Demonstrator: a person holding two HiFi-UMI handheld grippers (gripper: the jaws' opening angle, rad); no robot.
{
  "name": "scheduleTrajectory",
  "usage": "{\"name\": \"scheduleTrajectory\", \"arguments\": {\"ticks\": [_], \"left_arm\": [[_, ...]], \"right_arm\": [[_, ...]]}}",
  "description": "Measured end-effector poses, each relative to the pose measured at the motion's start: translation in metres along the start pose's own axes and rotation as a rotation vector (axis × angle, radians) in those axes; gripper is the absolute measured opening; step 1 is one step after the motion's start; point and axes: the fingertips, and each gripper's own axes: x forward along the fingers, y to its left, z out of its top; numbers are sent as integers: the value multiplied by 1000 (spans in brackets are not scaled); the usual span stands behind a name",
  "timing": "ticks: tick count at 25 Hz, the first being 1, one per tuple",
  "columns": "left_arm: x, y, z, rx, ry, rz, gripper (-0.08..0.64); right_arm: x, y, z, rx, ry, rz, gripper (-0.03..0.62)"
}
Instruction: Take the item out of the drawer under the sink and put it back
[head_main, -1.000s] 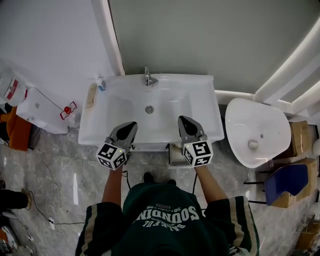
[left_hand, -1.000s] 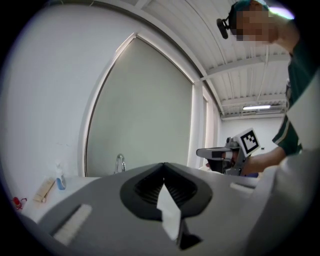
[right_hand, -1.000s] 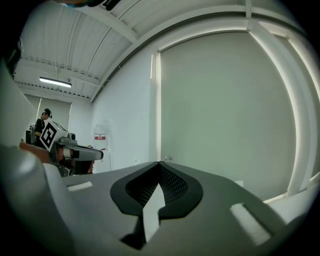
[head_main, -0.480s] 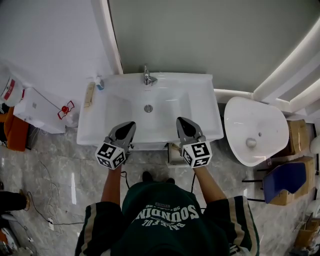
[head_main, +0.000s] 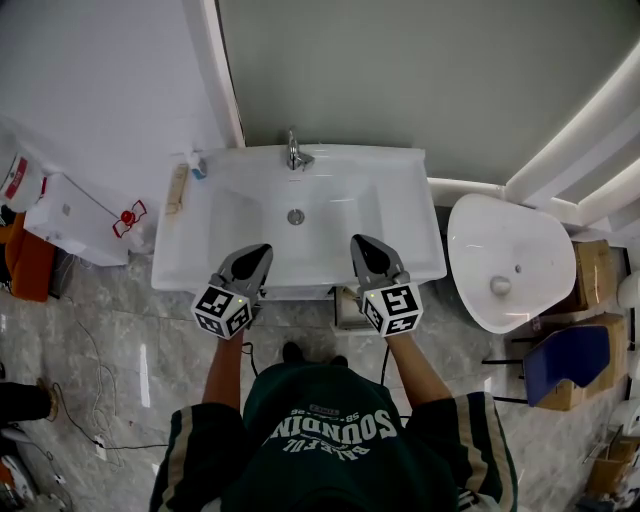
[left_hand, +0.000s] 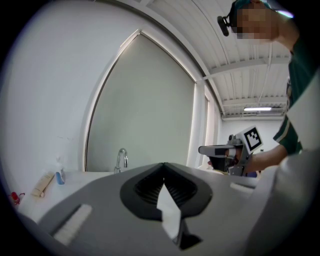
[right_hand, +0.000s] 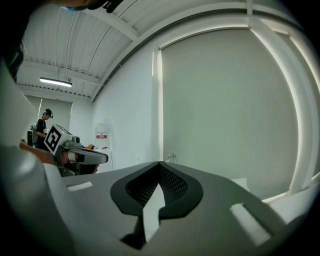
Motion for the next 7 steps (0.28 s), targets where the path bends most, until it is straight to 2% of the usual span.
{"name": "scheduleTrajectory", "arguments": {"ticks": [7], "left_arm": [[3, 2, -7, -9, 6, -4, 49]], "right_arm": [[4, 0, -6, 6, 8, 2, 2]]}}
